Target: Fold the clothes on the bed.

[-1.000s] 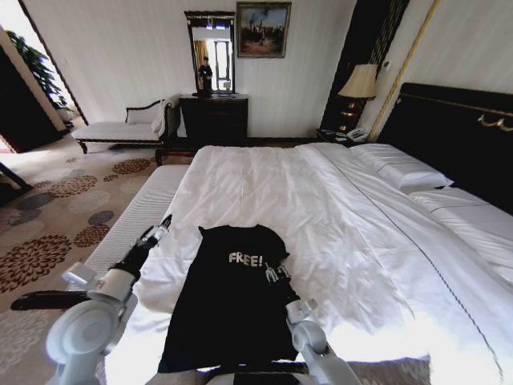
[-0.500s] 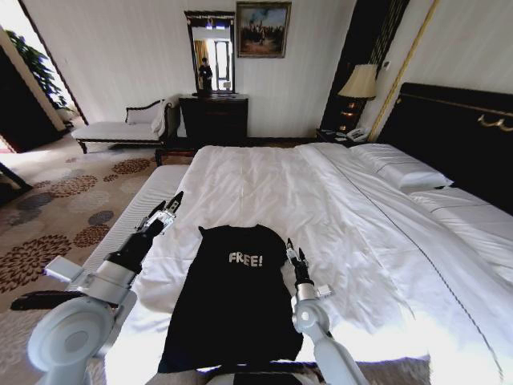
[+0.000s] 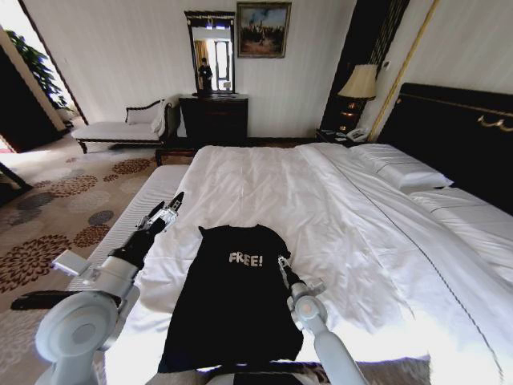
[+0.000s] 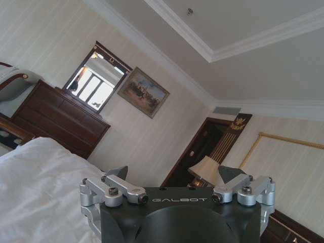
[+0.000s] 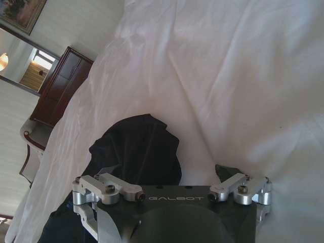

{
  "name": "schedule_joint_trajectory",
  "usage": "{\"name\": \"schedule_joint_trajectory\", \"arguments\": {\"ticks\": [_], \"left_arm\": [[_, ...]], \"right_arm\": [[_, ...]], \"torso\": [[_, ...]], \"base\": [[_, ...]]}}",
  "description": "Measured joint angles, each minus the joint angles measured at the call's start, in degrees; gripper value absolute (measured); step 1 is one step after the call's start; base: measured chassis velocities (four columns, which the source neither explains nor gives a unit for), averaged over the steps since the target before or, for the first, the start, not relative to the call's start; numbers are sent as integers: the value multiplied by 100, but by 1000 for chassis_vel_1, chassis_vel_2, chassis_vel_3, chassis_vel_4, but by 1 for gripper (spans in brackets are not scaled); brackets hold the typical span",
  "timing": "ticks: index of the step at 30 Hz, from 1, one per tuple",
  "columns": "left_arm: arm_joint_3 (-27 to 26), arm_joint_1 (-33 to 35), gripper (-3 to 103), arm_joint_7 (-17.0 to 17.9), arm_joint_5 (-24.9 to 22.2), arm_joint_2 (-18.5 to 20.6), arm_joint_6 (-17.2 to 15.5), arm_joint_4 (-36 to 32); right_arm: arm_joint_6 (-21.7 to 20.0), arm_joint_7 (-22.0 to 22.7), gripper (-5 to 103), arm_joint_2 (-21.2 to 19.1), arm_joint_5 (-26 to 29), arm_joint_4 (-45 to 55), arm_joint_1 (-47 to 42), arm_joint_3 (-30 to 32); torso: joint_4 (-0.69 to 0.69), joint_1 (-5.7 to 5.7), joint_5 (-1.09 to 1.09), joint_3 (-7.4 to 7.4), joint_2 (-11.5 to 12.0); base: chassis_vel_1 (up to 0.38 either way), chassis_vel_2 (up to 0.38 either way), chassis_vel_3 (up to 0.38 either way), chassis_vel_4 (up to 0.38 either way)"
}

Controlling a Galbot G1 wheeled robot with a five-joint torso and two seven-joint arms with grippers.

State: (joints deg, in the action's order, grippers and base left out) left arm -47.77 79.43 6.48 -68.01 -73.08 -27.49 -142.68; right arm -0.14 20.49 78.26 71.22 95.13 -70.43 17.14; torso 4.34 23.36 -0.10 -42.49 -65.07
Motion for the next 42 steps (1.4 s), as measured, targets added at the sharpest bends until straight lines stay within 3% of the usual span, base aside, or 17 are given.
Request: {"name": "schedule_joint_trajectory", "arguments": {"ticks": [2,11,15,17,19,26,28,31,36,42], "left_arm": [[-16,9,100,1,3,8,0,7],[63,72,100,5,155,-34,11,26],[66,87,100,27,168,-27,13,3],[57,94,100,44,168,-15,13,-23],[49,98,100,51,166,-9,13,-41],[31,147,100,94,164,-28,9,-54],[26,159,100,96,167,-33,9,-54],[6,190,100,99,171,-52,9,-55],[4,202,100,102,190,-82,9,-58],[8,233,100,102,203,-102,9,-58]], "right_arm": [[8,-126,101,-22,30,-74,58,14],[81,-378,63,-151,29,-170,225,110],[84,-459,58,-210,41,-183,269,116],[85,-496,41,-241,41,-182,285,115],[82,-508,41,-258,39,-180,290,105],[72,-545,9,-320,-16,-206,339,52],[92,-561,9,-337,-67,-217,361,61],[226,-724,1,-456,-454,-293,478,133],[341,-1046,0,-727,-1078,-524,651,157],[352,-1146,0,-934,-1393,-794,712,109]], "torso": [[0,0,0,0,0],[0,0,0,0,0],[0,0,0,0,0],[0,0,0,0,0],[0,0,0,0,0],[0,0,0,0,0],[0,0,0,0,0],[0,0,0,0,0],[0,0,0,0,0],[0,0,0,0,0]], "base": [[0,0,0,0],[0,0,0,0],[0,0,0,0],[0,0,0,0],[0,0,0,0],[0,0,0,0],[0,0,0,0],[0,0,0,0],[0,0,0,0],[0,0,0,0]]}}
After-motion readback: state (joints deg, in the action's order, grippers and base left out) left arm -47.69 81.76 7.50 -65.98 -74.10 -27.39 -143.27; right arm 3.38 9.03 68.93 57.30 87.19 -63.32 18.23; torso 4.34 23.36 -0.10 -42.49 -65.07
